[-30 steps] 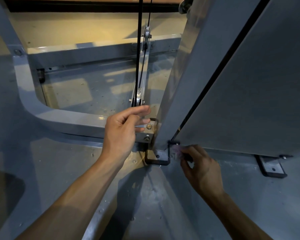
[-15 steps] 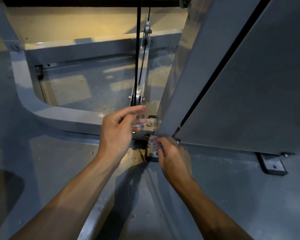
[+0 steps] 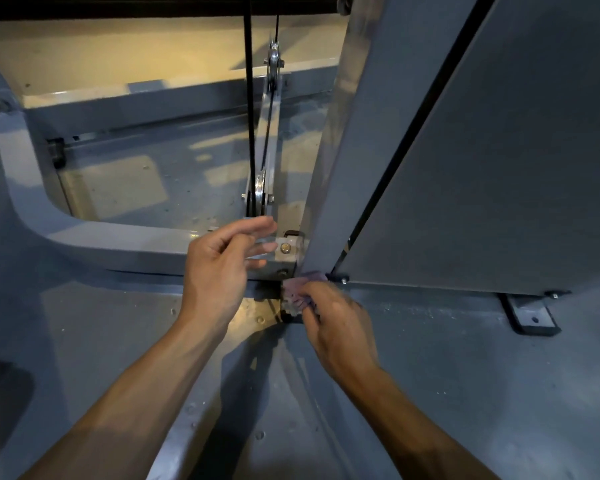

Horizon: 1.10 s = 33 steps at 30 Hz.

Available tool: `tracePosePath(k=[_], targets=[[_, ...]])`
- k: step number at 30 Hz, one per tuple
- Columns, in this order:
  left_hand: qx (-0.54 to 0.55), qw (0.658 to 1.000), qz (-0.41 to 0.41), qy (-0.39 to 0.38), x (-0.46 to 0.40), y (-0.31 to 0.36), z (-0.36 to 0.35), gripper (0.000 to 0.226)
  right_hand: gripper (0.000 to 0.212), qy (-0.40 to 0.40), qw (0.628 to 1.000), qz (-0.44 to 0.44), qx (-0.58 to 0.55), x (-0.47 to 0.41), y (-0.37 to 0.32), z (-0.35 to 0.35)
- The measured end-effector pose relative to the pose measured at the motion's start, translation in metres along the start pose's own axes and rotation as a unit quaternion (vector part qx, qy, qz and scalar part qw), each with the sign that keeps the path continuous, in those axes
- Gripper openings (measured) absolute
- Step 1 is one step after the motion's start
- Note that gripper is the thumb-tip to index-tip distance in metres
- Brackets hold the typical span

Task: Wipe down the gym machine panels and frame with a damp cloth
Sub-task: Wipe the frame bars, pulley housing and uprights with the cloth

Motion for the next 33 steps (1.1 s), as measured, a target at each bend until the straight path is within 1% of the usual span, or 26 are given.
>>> tracePosePath(k=[4,6,8,11,14,16,18,20,23,24,26,29,30,31,32,33], targets=[[0.004,1.000,0.001,0.005,-0.001,-0.001,0.001,0.035,0.016,0.090,0.993,0.070,-0.033,-0.015,-0.015,0.023],[0.000,1.000,0.003,0.004,0.001,-0.002,0.000,0.035,0.019,0.103,0.990,0.085,-0.033,-0.021,-0.015,0.027],[-0.001,1.000,0.005,0.004,0.000,-0.003,0.000,0.034,0.024,0.071,0.994,0.086,-0.018,-0.025,-0.009,0.025],[0.002,1.000,0.003,0.007,-0.001,-0.002,0.001,0.036,0.029,-0.025,0.997,0.071,0.013,-0.029,0.003,0.009],[0.004,1.000,0.001,0.005,0.000,-0.002,0.002,0.036,0.030,-0.129,0.990,0.011,0.061,-0.028,0.012,-0.014],[0.002,1.000,0.005,0.005,0.001,-0.003,0.002,0.036,0.026,-0.156,0.982,-0.024,0.100,-0.026,0.014,-0.021],[0.003,1.000,0.009,0.005,0.003,-0.004,0.001,0.036,0.023,-0.157,0.981,-0.043,0.101,-0.026,0.013,-0.022],[0.006,1.000,0.011,0.003,0.003,-0.005,0.000,0.036,0.021,-0.121,0.990,-0.040,0.060,-0.027,0.008,-0.018],[0.006,1.000,0.008,0.001,0.001,-0.005,-0.002,0.035,0.021,-0.005,0.999,0.000,-0.049,-0.024,0.000,-0.010],[0.005,1.000,0.008,0.003,0.000,-0.006,-0.002,0.035,0.021,0.012,0.998,0.009,-0.063,-0.022,-0.001,-0.010],[0.003,1.000,0.013,0.005,0.001,-0.008,-0.004,0.036,0.021,0.000,0.999,0.012,-0.052,-0.019,0.005,-0.012],[-0.006,1.000,0.017,0.000,0.005,-0.009,-0.007,0.035,0.017,-0.092,0.995,-0.020,-0.028,-0.001,0.017,-0.022],[-0.008,1.000,0.017,-0.001,0.005,-0.009,-0.006,0.034,0.014,-0.098,0.993,-0.036,-0.052,0.008,0.021,-0.027],[-0.007,1.000,0.016,0.000,0.004,-0.009,-0.004,0.033,0.011,-0.084,0.988,-0.079,-0.108,0.017,0.021,-0.030],[-0.003,1.000,0.016,0.002,0.003,-0.009,-0.002,0.033,0.016,-0.054,0.967,-0.153,-0.197,0.025,0.021,-0.032],[-0.001,1.000,0.015,0.004,0.001,-0.010,0.000,0.033,0.024,-0.011,0.925,-0.236,-0.296,0.030,0.021,-0.035]])
Point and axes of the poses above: each hand's wrist, its own x-axis away from the middle knuckle, its own z-axis out of the back of the hand, y = z × x, the point moved 1 cm from there along -x, towards the middle knuckle, and after that the axes turned 2 degrees about x, right-handed, at the moved point
